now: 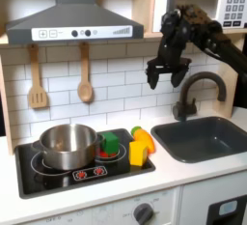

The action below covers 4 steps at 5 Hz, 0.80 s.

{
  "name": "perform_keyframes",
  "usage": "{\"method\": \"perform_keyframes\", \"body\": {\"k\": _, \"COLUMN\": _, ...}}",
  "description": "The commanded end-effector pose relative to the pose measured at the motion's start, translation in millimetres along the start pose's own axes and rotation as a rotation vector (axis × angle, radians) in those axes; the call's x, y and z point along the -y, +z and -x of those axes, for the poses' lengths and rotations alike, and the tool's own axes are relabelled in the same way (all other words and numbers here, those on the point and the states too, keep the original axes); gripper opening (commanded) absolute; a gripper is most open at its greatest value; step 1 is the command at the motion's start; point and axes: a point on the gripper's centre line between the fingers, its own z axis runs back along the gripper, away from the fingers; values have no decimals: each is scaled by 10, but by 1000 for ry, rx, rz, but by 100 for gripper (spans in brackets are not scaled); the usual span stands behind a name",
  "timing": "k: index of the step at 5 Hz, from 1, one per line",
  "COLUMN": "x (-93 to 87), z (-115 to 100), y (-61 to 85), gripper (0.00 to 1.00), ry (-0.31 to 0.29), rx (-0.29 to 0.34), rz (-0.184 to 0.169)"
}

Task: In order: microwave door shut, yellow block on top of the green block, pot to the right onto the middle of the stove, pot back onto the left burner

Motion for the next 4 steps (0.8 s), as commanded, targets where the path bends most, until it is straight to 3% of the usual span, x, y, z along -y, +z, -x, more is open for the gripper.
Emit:
{"method": "perform_keyframes", "body": {"k": 1, "x": -74, "z": 352, "y": 191, "gripper": 100, "ry": -10, "rx": -54, "rz": 12}}
{"method": "perform_keyframes", "body": {"k": 4, "x": -395, "z": 680, "y": 41, "gripper": 100, "ry": 6, "rx": -113, "rz": -18}}
